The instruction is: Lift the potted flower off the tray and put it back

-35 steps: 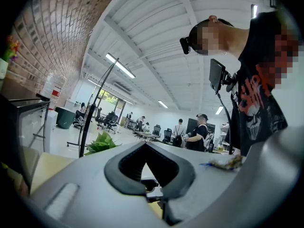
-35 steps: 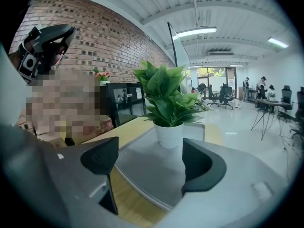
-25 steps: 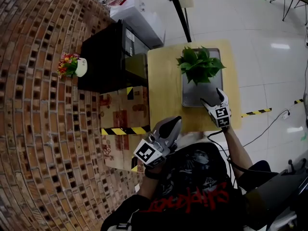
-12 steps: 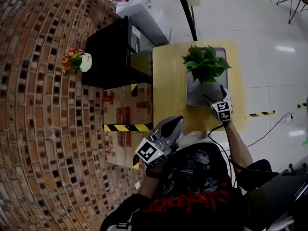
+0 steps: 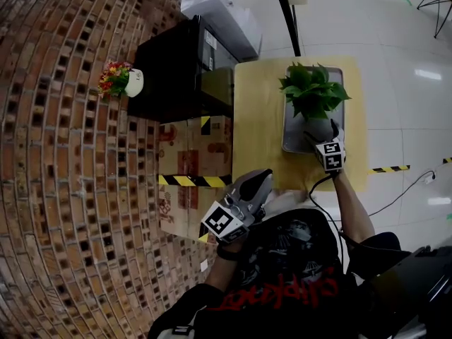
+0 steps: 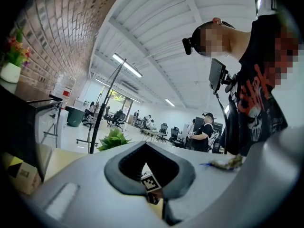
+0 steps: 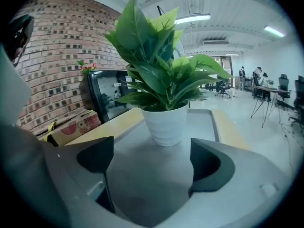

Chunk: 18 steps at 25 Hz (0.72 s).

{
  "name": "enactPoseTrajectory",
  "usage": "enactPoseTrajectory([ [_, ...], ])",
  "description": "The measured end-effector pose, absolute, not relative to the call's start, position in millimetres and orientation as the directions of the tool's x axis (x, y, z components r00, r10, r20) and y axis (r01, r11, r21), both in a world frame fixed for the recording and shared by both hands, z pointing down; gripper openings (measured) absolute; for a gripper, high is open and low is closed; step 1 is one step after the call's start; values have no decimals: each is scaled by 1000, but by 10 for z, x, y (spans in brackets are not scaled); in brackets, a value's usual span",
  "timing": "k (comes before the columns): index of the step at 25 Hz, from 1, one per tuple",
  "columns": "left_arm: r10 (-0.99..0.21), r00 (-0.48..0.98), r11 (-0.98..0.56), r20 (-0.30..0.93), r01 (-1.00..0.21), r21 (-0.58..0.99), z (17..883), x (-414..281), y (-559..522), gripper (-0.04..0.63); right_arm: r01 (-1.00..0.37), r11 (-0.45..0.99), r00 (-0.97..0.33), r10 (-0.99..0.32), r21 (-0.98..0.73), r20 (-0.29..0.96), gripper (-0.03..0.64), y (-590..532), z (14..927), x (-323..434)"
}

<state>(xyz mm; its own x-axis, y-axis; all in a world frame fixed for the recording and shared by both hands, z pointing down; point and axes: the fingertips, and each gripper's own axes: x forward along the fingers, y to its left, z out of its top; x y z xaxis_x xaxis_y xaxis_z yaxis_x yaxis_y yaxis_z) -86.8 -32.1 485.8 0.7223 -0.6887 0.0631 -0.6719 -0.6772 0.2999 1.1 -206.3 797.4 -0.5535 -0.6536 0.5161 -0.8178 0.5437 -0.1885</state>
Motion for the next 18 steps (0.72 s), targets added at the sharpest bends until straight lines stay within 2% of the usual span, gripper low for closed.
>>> enactPoseTrajectory([
  [18, -721, 687, -640, 87, -709, 295, 4914, -970, -250, 0, -825, 531, -545, -653, -194, 526, 492, -2424, 8167, -61],
])
